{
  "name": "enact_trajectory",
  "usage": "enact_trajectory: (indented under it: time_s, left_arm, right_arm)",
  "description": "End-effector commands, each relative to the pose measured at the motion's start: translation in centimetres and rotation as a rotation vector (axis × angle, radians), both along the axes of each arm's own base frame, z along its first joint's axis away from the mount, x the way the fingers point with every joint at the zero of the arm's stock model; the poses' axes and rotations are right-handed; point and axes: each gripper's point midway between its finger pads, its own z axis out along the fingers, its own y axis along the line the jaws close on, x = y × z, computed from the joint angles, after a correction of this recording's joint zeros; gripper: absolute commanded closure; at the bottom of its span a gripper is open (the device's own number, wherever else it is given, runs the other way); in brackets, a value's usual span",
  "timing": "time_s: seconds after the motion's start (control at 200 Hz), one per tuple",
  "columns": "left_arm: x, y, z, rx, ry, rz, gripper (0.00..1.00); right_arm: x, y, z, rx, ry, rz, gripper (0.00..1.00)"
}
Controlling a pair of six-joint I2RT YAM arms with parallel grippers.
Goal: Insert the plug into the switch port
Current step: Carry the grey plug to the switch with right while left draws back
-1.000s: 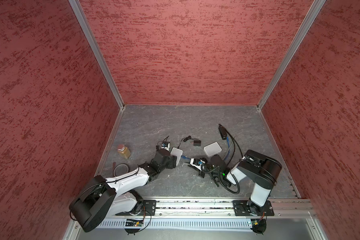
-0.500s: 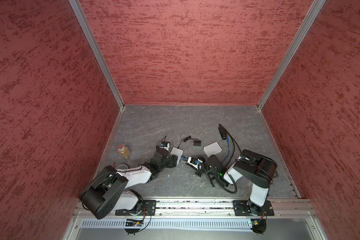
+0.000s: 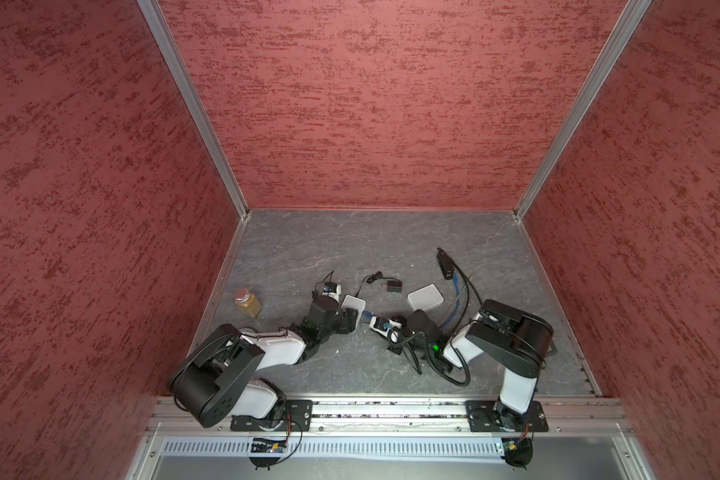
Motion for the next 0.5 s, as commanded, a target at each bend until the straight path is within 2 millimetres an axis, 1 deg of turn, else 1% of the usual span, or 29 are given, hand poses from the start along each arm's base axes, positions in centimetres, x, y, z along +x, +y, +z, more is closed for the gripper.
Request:
enact_trajectory:
  time_s: [0.0,0.271,0.381,0.496]
  left_arm:
    - [-0.3,-1.1,-0.3,-0.034,0.018,-0.022,0.32]
    - [-0.7,-2.7,-0.6,-0.024,0.031,-0.054,0.33]
    - [-0.8,-2.6,-0.8,-0.018,0.033,-0.050,0.33]
    - [-0.9,-2.4,-0.9,-0.016,0.038,-0.044,0.34]
  right_arm:
    - [0.8,0.6,0.6,0.023,-0.018,-0.037,1.00]
    - [1.0,0.8,0.4,0.034,-0.018,-0.053,1.00]
    - [1.1,0.4,0.3,0.036,-0.024,-0.071,1.00]
    - [1.0,0.1,0.6,0.056,-0.031,-0.079,1.00]
